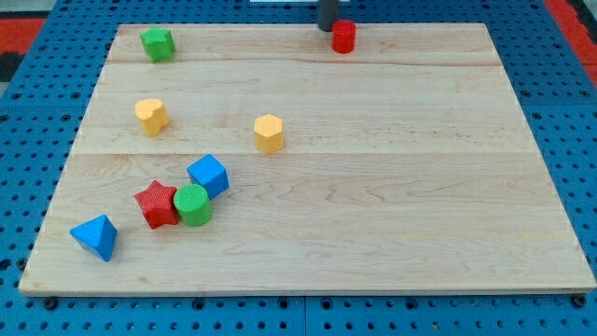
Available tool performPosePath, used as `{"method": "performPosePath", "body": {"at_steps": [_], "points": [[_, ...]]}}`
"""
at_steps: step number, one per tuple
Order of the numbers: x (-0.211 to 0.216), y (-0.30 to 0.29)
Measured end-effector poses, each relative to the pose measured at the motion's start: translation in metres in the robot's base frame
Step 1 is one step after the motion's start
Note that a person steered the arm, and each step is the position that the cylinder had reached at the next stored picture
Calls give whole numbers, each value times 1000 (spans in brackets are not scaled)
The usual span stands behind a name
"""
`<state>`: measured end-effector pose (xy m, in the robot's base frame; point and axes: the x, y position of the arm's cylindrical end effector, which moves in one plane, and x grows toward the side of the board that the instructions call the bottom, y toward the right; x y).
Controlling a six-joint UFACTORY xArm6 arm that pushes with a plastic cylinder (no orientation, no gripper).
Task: Move the red circle to the top center
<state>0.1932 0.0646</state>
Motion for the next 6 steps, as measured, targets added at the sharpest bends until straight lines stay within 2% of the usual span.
{"method": "performPosePath", "body": {"at_steps": [2,3,4,5,6], "points": [[9,107],[35,76],[39,60],[21,-7],[17,-38]]}}
